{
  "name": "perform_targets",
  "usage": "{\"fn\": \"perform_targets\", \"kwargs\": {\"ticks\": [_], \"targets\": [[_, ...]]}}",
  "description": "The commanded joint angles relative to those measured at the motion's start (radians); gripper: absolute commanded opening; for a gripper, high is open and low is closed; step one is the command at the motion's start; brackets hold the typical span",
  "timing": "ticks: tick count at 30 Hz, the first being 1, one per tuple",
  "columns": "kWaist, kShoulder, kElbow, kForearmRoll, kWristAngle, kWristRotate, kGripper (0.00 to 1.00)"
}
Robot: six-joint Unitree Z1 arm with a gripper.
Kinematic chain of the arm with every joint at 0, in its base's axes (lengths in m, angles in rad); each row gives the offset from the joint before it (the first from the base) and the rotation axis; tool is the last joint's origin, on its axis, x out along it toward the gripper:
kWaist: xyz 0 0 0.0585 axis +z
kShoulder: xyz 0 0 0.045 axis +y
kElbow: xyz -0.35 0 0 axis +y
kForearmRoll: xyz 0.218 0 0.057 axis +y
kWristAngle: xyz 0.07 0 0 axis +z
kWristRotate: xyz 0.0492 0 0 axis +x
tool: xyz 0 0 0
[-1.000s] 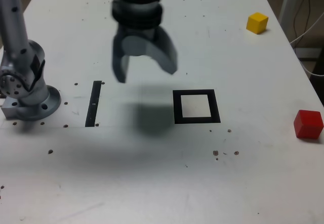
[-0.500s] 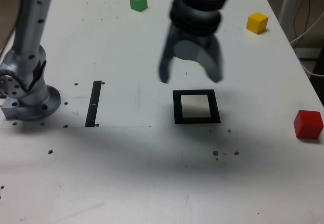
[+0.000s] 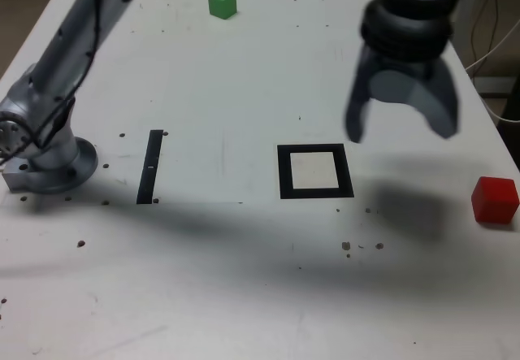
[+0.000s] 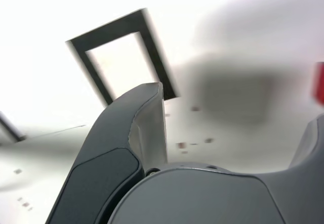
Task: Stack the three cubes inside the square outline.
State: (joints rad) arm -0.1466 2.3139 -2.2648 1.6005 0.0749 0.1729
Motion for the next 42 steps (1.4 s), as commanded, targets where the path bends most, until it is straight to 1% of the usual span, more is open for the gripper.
{"fn": "perform_targets", "kwargs": {"ticks": [1, 4, 11, 15, 18, 24, 37, 42], "targets": [[-0.007, 0.049, -0.183, 0.021, -0.007, 0.016, 0.97], [-0.018, 0.104, -0.29, 0.033, -0.004, 0.039, 0.97], [-0.054, 0.202, -0.467, 0.036, 0.052, 0.071, 0.97], [-0.069, 0.222, -0.535, 0.036, 0.063, 0.077, 0.97], [-0.071, 0.233, -0.544, 0.036, 0.068, 0.077, 0.97], [-0.07, 0.257, -0.555, 0.038, 0.062, 0.084, 0.97], [-0.056, 0.256, -0.475, 0.039, 0.054, 0.093, 0.97], [-0.053, 0.28, -0.474, 0.039, 0.051, 0.104, 0.96]]}}
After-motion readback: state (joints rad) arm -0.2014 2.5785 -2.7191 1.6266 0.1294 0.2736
